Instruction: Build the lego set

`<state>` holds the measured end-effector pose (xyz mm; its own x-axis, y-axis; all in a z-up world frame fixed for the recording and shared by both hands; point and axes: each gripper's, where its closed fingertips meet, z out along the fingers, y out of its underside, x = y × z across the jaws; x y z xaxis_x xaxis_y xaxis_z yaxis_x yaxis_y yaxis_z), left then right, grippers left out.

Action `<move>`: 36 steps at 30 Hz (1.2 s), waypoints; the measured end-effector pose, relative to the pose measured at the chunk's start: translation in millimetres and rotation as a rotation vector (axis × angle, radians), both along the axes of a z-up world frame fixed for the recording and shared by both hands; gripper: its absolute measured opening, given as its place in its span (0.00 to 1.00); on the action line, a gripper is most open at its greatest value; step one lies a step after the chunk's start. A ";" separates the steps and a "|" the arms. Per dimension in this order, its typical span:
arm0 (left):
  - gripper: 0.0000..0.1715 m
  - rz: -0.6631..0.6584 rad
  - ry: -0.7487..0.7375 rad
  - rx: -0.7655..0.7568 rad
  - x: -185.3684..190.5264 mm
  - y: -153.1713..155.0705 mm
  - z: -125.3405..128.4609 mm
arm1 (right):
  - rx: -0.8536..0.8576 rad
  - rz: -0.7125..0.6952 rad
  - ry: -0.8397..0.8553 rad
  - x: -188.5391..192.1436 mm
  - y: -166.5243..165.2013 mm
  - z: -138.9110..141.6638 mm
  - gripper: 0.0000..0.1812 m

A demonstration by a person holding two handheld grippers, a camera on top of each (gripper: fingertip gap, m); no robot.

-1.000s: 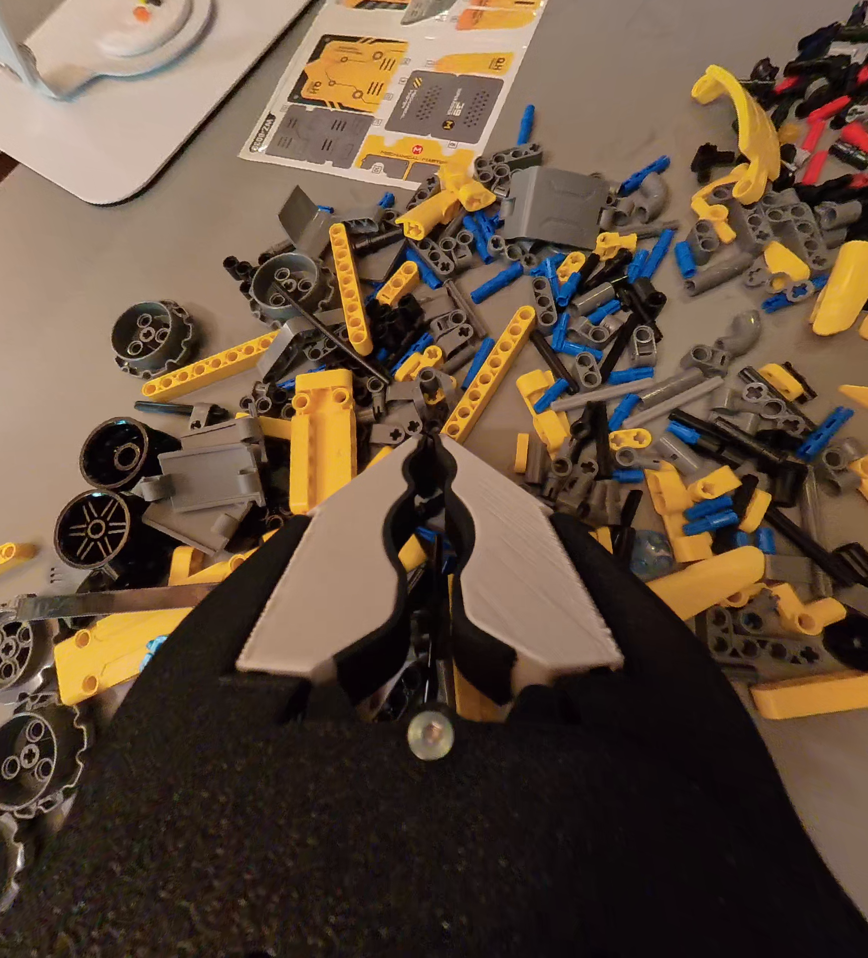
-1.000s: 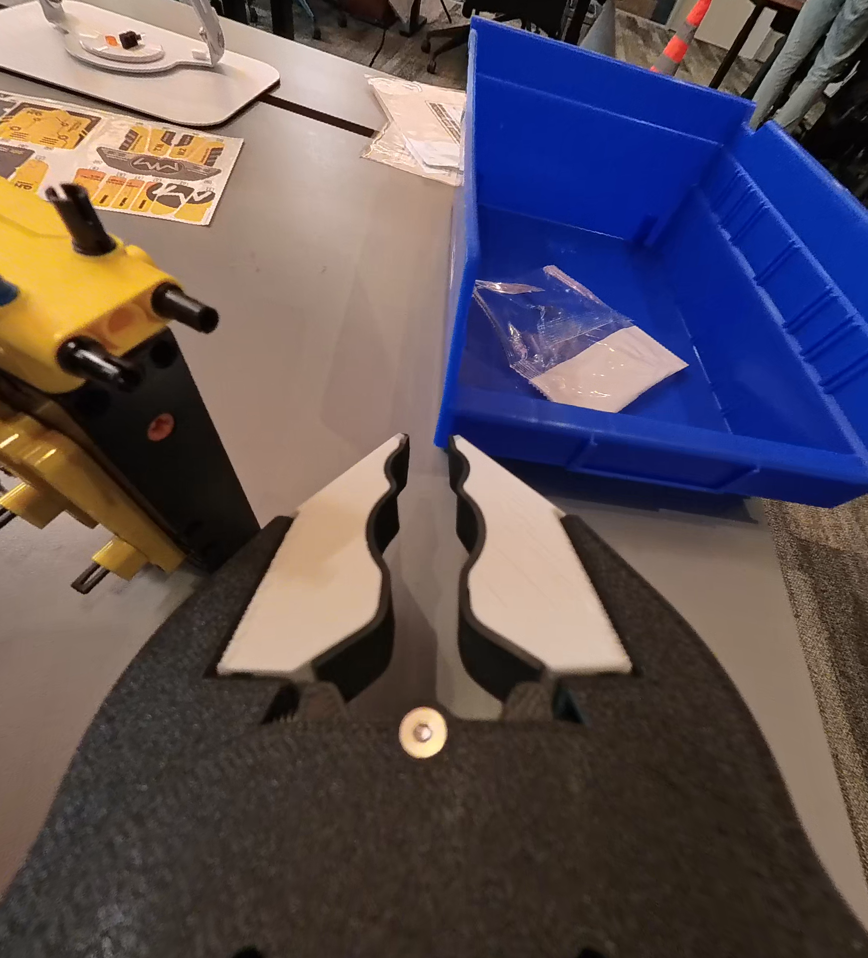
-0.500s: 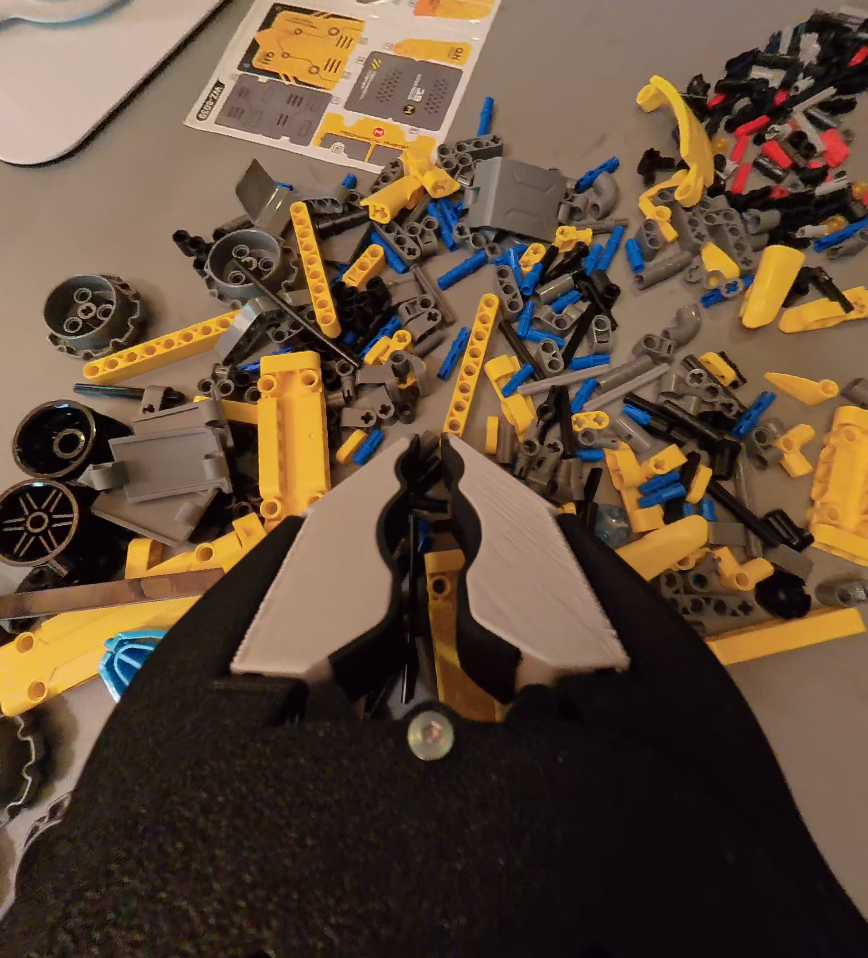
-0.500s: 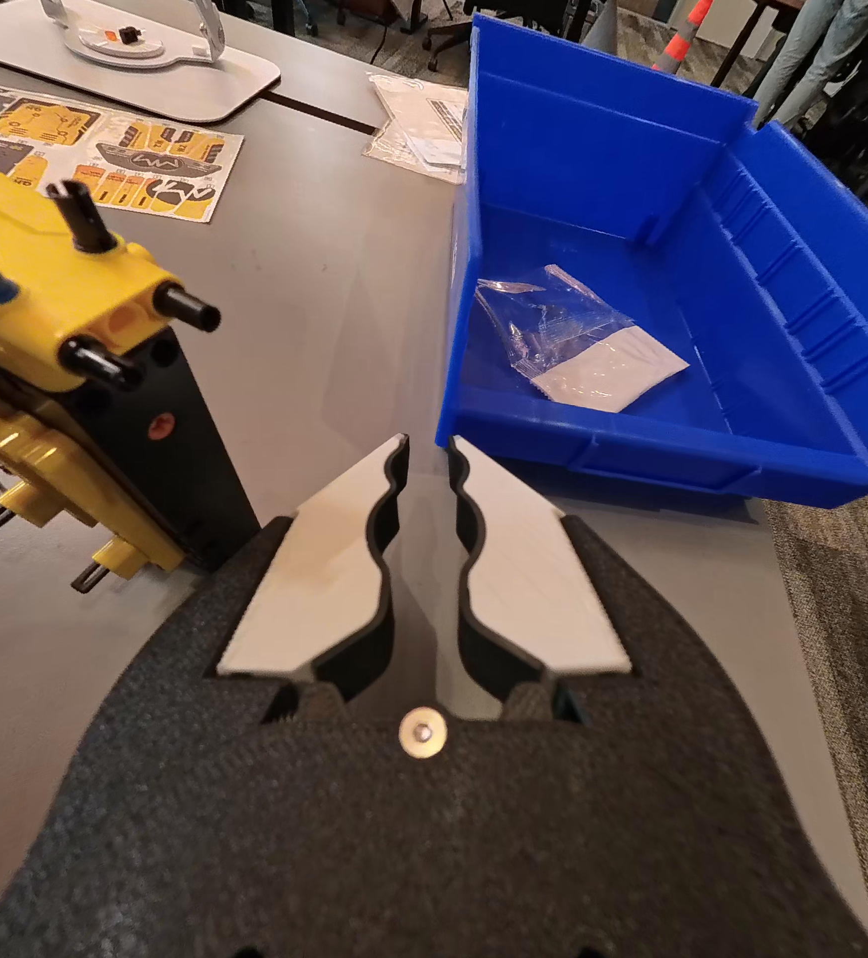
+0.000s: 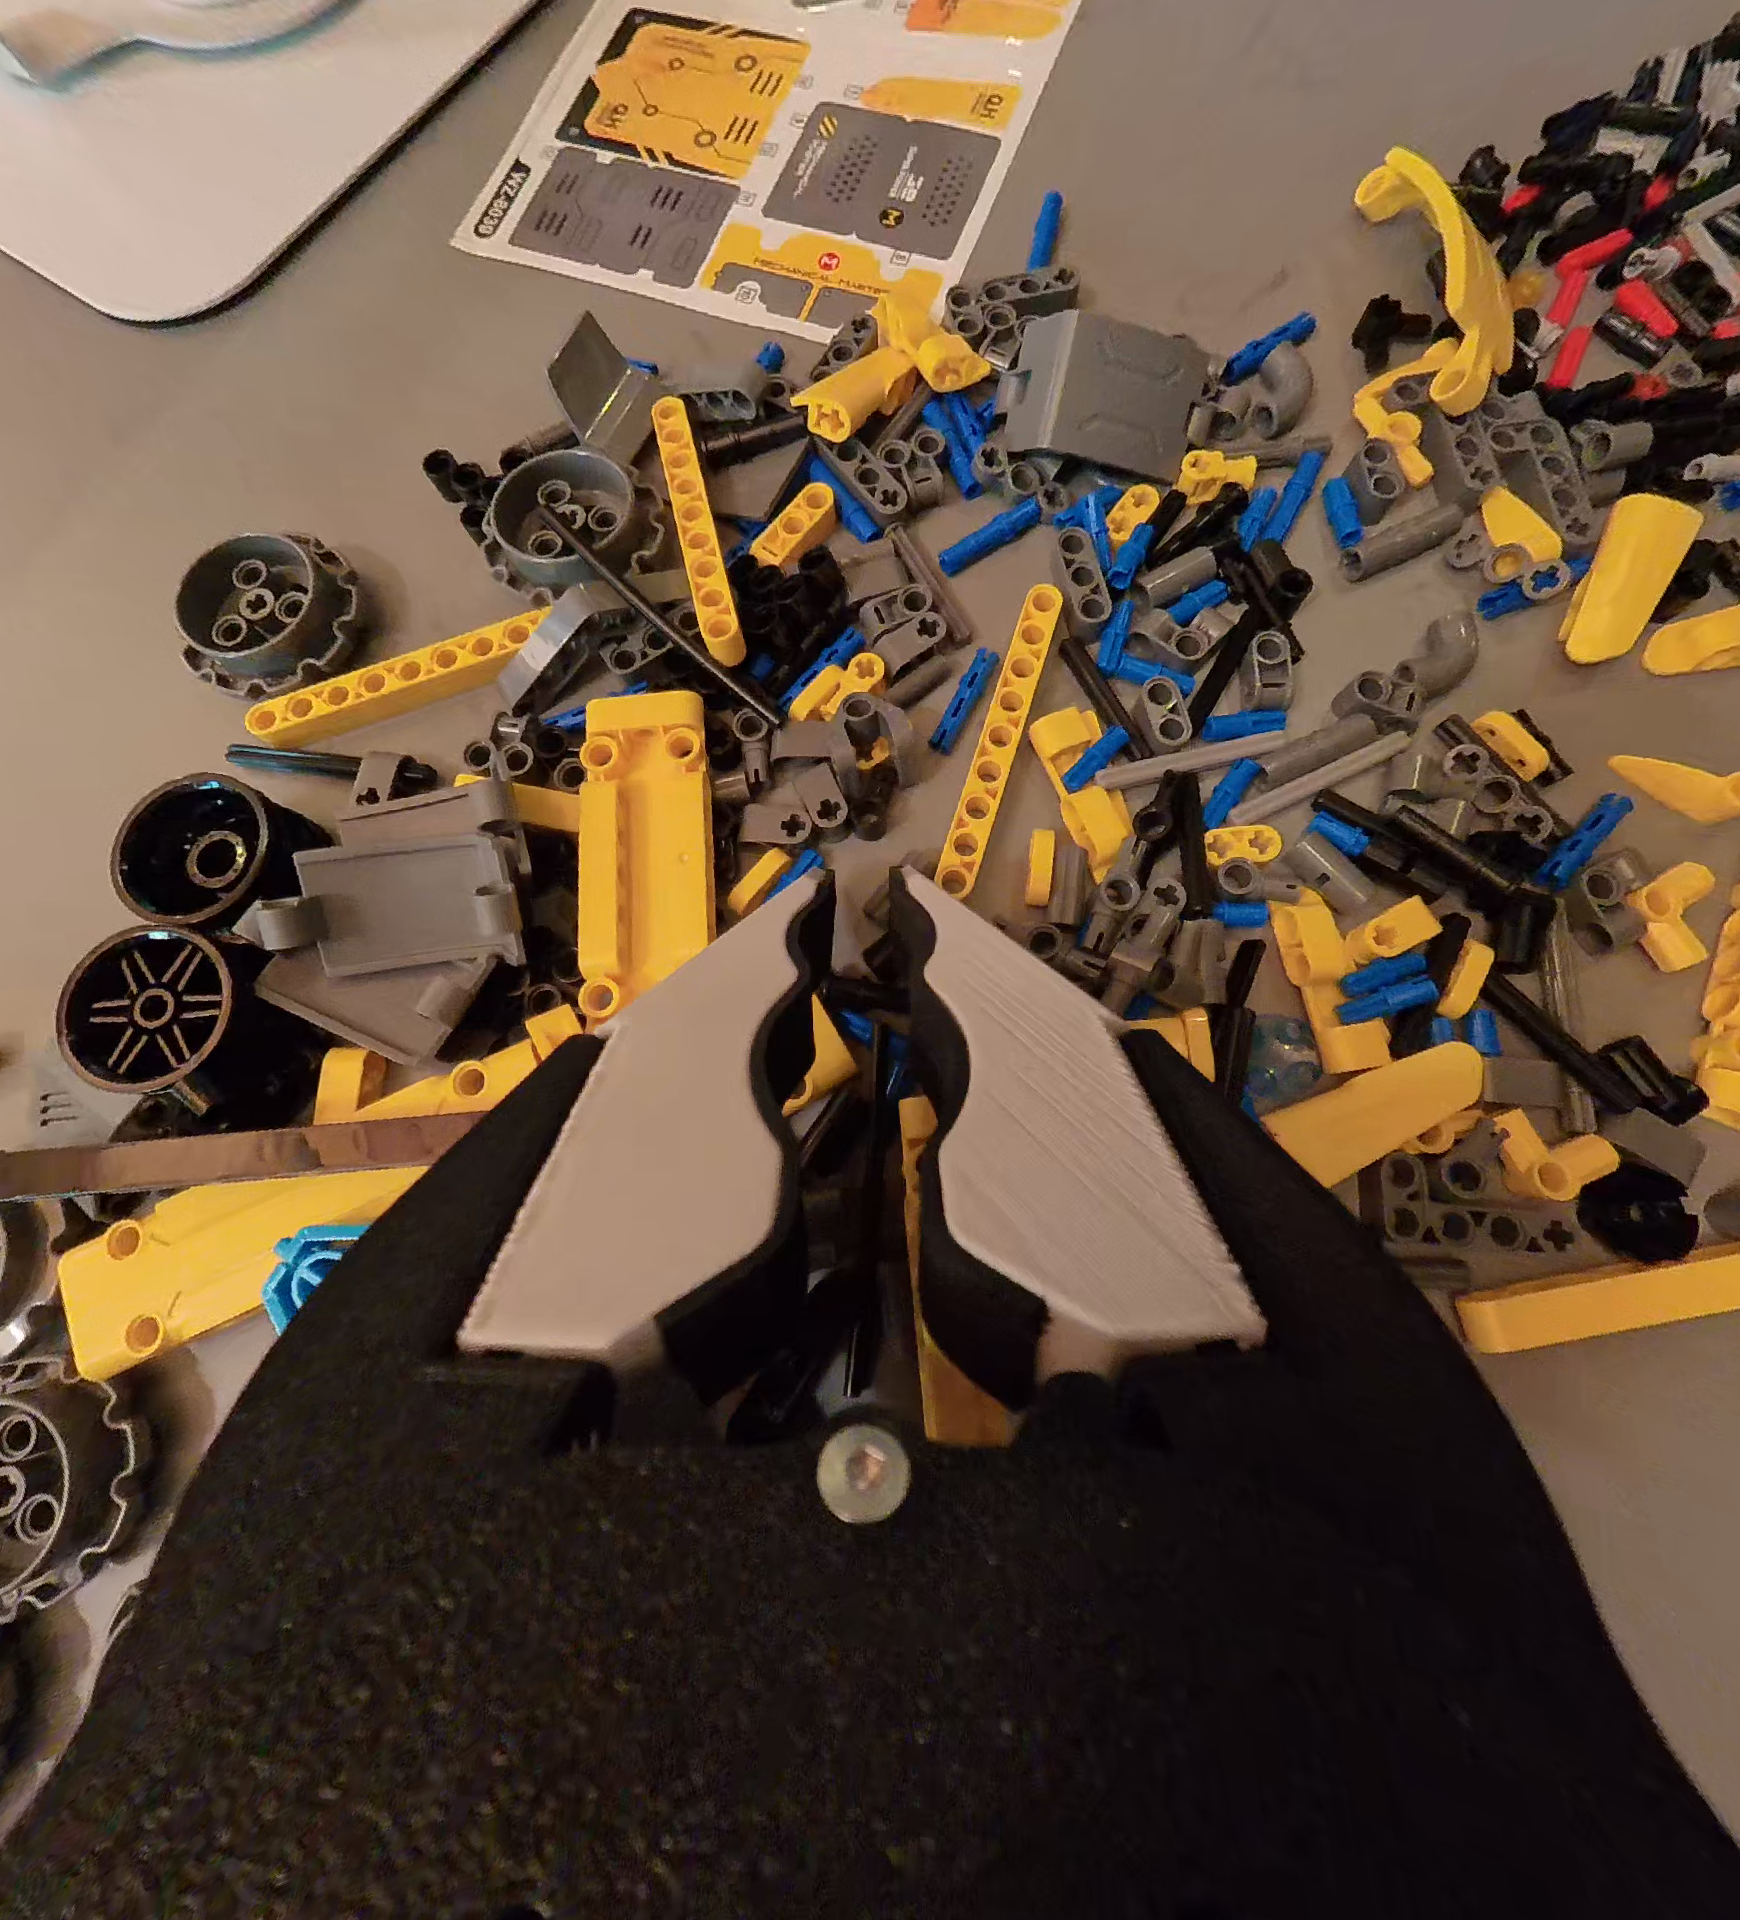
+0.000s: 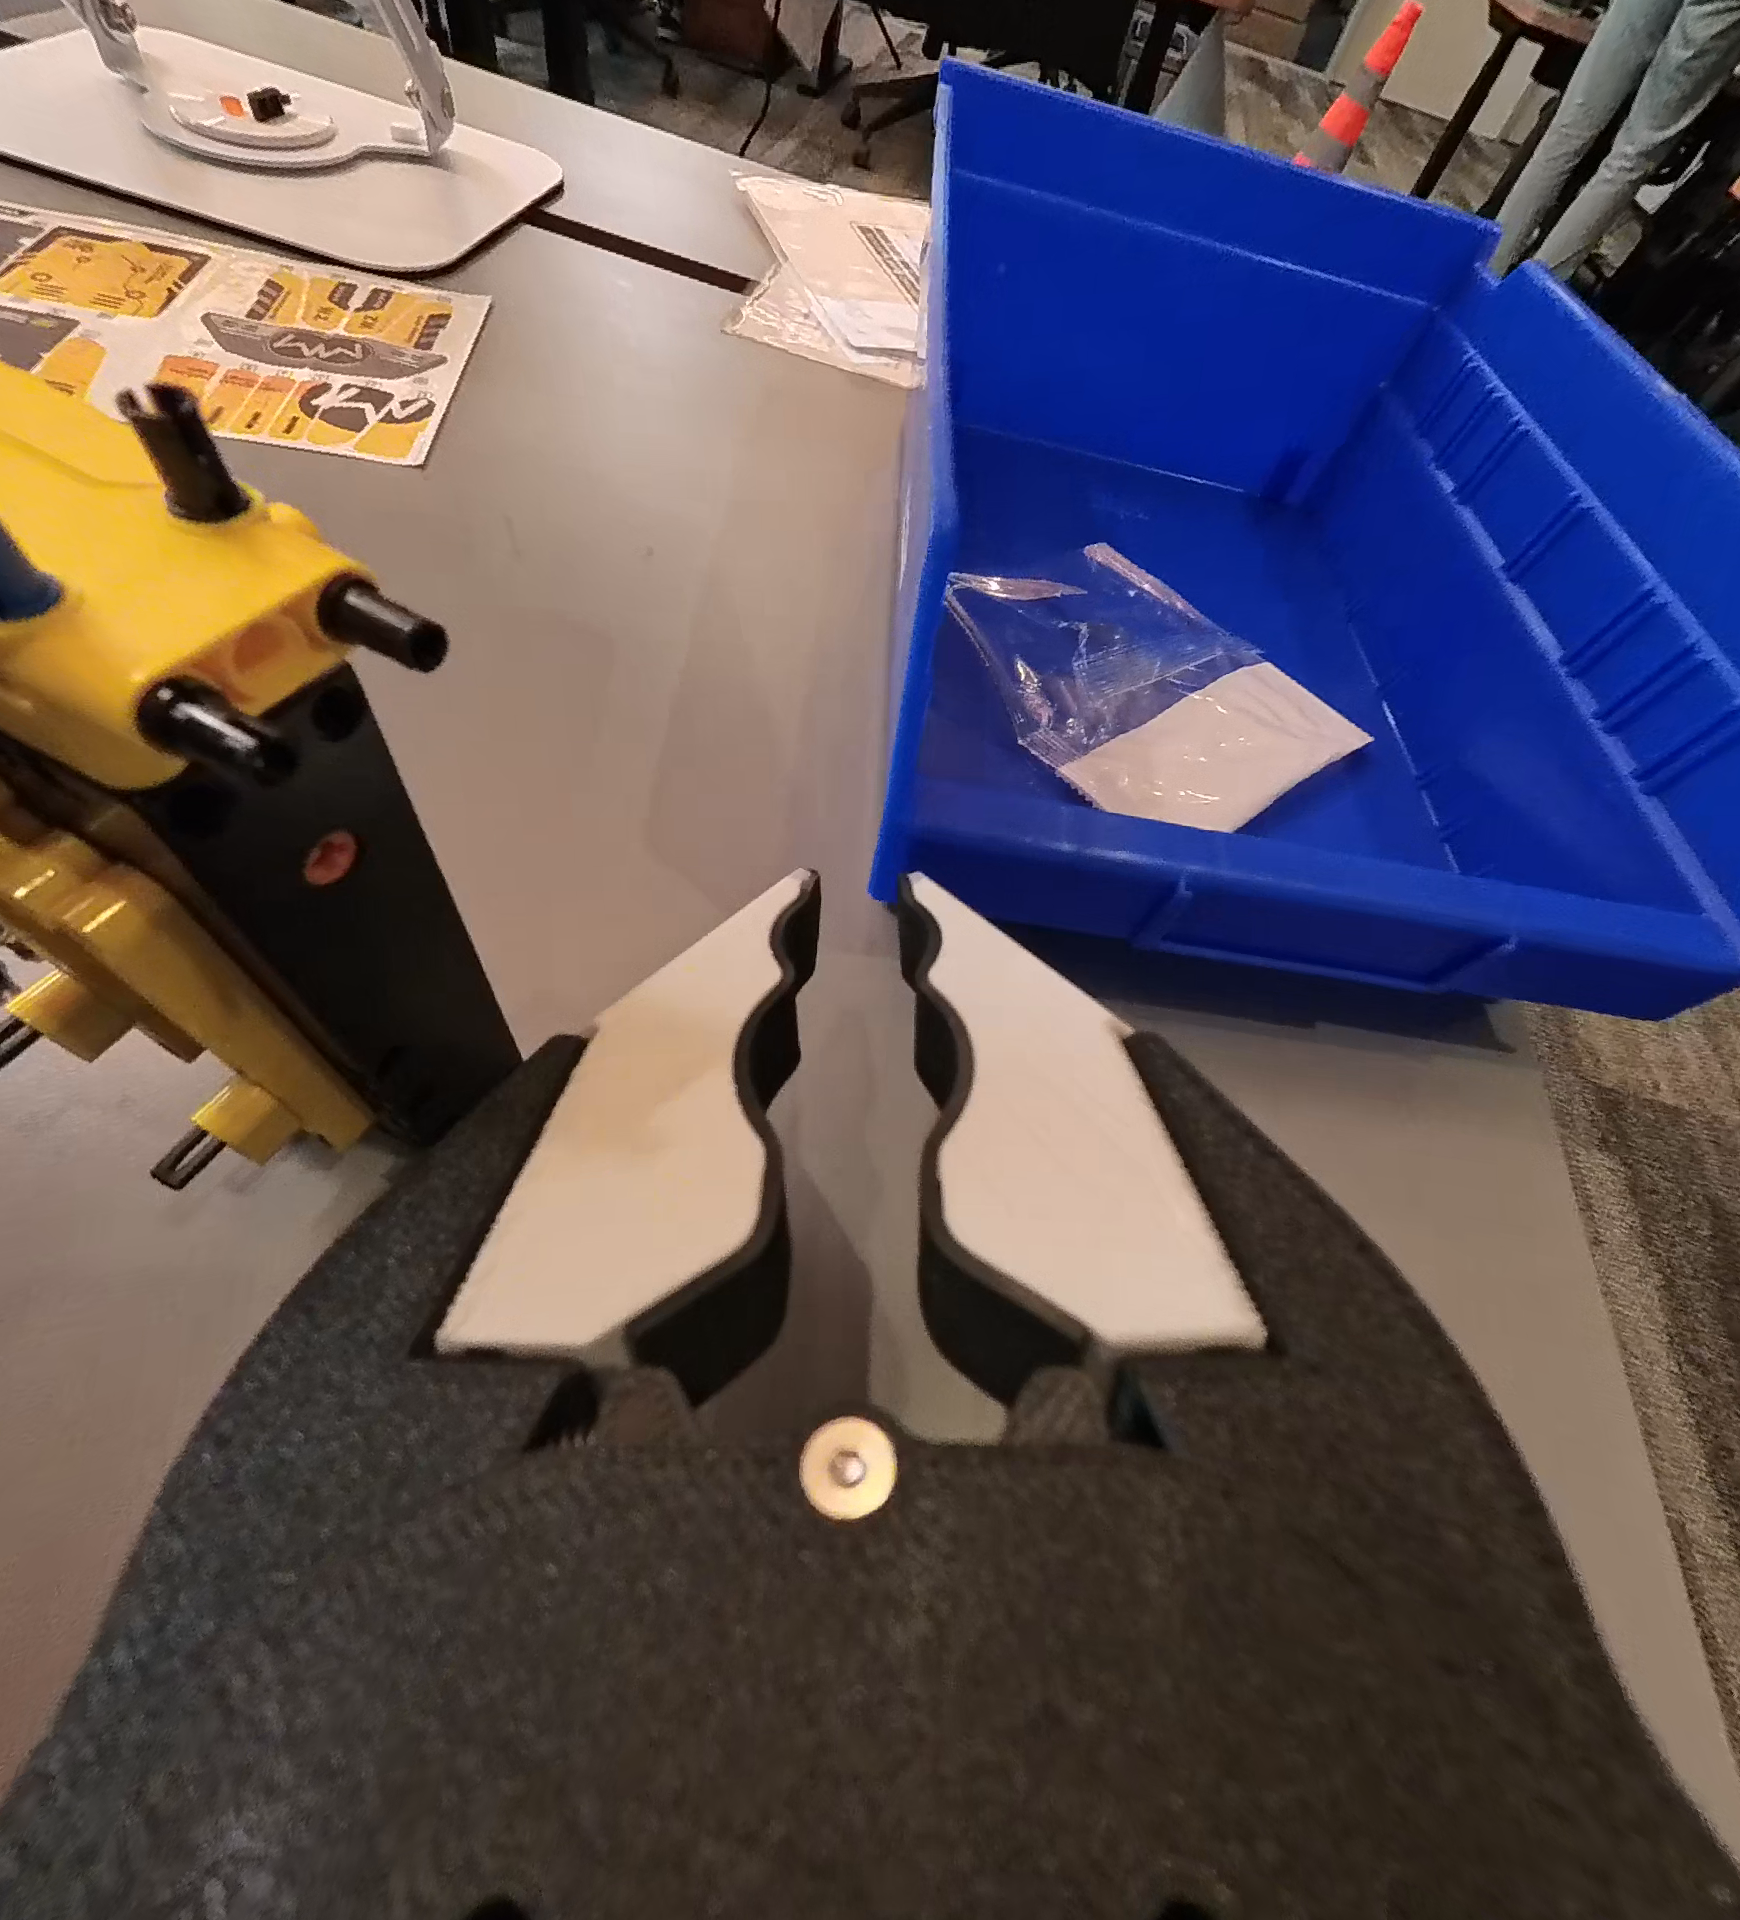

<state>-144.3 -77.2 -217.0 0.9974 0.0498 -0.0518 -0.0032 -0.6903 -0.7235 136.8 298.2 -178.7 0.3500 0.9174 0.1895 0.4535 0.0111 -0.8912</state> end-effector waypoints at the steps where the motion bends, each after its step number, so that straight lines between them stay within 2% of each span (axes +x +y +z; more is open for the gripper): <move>1: 0.06 -0.002 -0.001 -0.001 0.2 -0.3 0.1 | 0.000 0.000 0.000 -0.1 0.0 0.0 0.08; 15: 0.05 -0.023 0.000 -0.046 5.7 -1.1 -7.3 | 0.063 -0.039 0.057 4.6 3.6 12.2 0.05; 21: 0.04 -0.024 -0.021 -0.041 6.7 -1.1 -7.4 | 0.061 -0.042 -0.019 1.3 4.8 0.6 0.05; 27: 0.04 -0.025 -0.030 -0.039 6.7 -1.1 -7.4 | 0.130 -0.050 -0.119 -1.9 4.2 -10.4 0.05; 36: 0.04 -0.023 -0.043 -0.038 6.6 -1.1 -7.4 | 0.030 -0.092 0.069 8.7 14.2 11.6 0.06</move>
